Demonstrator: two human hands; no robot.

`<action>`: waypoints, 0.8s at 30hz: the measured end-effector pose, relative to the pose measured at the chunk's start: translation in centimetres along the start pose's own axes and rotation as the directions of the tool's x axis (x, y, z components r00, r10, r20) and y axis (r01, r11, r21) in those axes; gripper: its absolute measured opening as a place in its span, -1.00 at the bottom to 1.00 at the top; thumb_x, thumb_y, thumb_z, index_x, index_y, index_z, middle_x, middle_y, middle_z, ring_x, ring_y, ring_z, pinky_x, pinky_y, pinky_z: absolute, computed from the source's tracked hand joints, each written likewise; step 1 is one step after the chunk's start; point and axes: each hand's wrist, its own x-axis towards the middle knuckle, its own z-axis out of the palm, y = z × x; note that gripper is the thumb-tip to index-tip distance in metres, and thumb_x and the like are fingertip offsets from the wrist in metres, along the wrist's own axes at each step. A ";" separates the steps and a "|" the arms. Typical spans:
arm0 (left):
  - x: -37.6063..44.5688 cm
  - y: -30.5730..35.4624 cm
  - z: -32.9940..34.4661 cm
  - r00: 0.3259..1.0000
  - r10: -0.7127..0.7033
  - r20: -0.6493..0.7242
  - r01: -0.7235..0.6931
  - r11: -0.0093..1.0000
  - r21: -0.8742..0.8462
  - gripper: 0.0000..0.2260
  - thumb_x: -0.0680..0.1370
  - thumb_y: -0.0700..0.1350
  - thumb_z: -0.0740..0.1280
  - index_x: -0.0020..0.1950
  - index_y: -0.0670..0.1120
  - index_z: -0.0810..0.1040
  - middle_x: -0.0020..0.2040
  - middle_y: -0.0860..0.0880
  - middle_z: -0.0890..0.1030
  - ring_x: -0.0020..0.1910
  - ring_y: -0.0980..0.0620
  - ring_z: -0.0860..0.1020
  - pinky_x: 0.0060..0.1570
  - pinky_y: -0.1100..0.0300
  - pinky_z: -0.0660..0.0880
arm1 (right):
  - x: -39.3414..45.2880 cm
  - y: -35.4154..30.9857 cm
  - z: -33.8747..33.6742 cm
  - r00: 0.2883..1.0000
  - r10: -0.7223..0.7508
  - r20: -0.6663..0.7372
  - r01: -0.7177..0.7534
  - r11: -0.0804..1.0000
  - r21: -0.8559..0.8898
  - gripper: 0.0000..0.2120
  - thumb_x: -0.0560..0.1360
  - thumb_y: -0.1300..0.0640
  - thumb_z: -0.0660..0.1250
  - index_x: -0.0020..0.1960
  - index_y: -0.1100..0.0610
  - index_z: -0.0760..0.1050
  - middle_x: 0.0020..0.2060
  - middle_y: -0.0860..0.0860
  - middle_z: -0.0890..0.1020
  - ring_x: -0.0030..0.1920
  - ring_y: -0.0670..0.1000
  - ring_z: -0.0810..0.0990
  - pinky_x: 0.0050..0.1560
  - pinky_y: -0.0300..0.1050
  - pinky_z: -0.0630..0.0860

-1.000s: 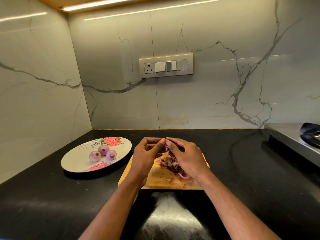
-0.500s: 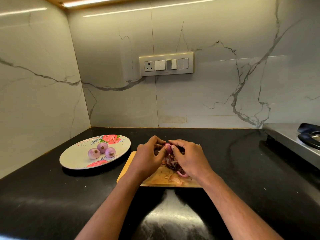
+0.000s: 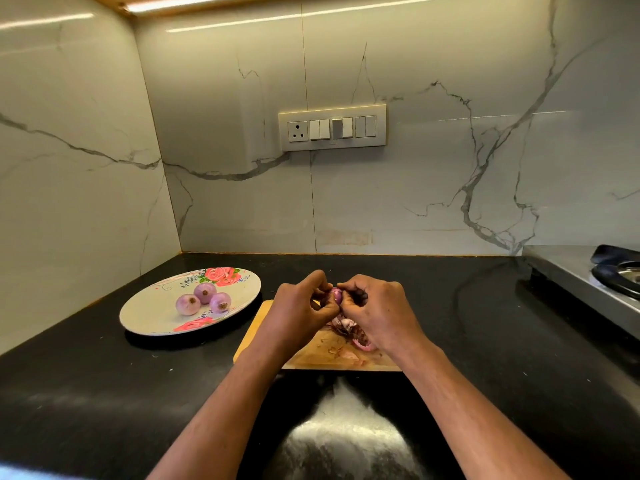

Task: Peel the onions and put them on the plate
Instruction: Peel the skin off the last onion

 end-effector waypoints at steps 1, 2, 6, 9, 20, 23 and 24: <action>-0.1 0.0 0.0 1.000 0.006 -0.011 -0.006 1.000 -0.003 -0.87 0.57 -0.07 0.42 -0.01 0.08 0.48 0.04 0.03 0.65 -0.17 0.19 0.60 -0.23 0.43 0.54 | 0.0 0.0 0.0 1.000 -0.001 -0.011 0.001 1.000 -0.004 -0.79 0.54 0.04 0.43 0.16 0.05 0.65 -0.07 -0.06 0.69 -0.15 -0.18 0.58 -0.22 -0.52 0.46; -0.1 0.1 0.1 1.000 0.010 -0.022 -0.010 1.000 -0.010 -0.86 0.57 -0.08 0.41 -0.03 0.10 0.46 0.05 0.03 0.65 -0.17 0.20 0.59 -0.23 0.43 0.54 | 0.1 -0.1 0.1 1.000 0.000 -0.024 0.000 1.000 -0.005 -0.79 0.54 0.04 0.43 0.15 0.06 0.65 -0.07 -0.06 0.69 -0.14 -0.17 0.59 -0.22 -0.51 0.45; -0.2 0.2 0.3 0.997 0.001 -0.071 -0.005 0.998 -0.058 -0.84 0.57 -0.08 0.42 -0.05 0.12 0.46 0.02 0.04 0.65 -0.18 0.21 0.61 -0.20 0.37 0.57 | 0.2 0.2 0.1 0.997 0.026 -0.070 -0.024 0.999 0.034 -0.85 0.53 0.09 0.45 0.10 0.04 0.66 -0.10 -0.09 0.69 -0.12 -0.16 0.62 -0.12 -0.39 0.55; -0.3 0.1 0.6 0.995 -0.019 -0.096 0.008 0.993 -0.115 -0.85 0.56 -0.10 0.43 -0.05 0.09 0.47 0.02 0.09 0.64 -0.13 0.20 0.63 -0.16 0.37 0.59 | 0.4 1.1 0.0 0.994 0.060 -0.093 -0.052 0.995 0.090 -0.86 0.53 0.13 0.44 0.08 0.00 0.67 -0.09 -0.13 0.70 -0.07 -0.19 0.65 -0.01 -0.30 0.60; 0.5 -0.9 0.4 0.979 -0.200 -0.047 0.145 0.836 -0.530 -0.68 0.44 0.13 0.43 0.10 0.01 0.57 0.03 0.01 0.70 0.03 0.06 0.69 0.08 0.01 0.64 | 1.0 1.4 0.5 0.992 0.106 0.070 -0.127 0.856 0.501 -0.74 0.46 -0.05 0.49 0.15 -0.12 0.66 0.03 -0.18 0.71 0.13 -0.19 0.63 0.23 -0.04 0.57; 0.6 -1.1 0.2 0.975 -0.219 0.023 0.181 0.739 -0.649 -0.73 0.50 -0.04 0.44 0.16 -0.08 0.58 0.04 -0.05 0.71 0.03 0.04 0.69 0.10 0.03 0.63 | 1.1 1.7 0.3 0.988 0.117 0.100 -0.154 0.781 0.605 -0.74 0.44 -0.01 0.52 0.12 -0.08 0.69 0.04 -0.09 0.72 0.16 -0.06 0.65 0.26 0.11 0.56; 0.6 -1.2 0.1 0.974 -0.225 0.040 0.192 0.710 -0.677 -0.76 0.53 -0.10 0.42 0.18 -0.10 0.58 0.04 -0.06 0.71 0.03 0.04 0.70 0.09 0.05 0.63 | 1.1 1.7 0.3 0.988 0.116 0.098 -0.152 0.771 0.618 -0.75 0.44 0.01 0.51 0.11 -0.06 0.69 0.03 -0.08 0.73 0.15 -0.04 0.66 0.26 0.12 0.57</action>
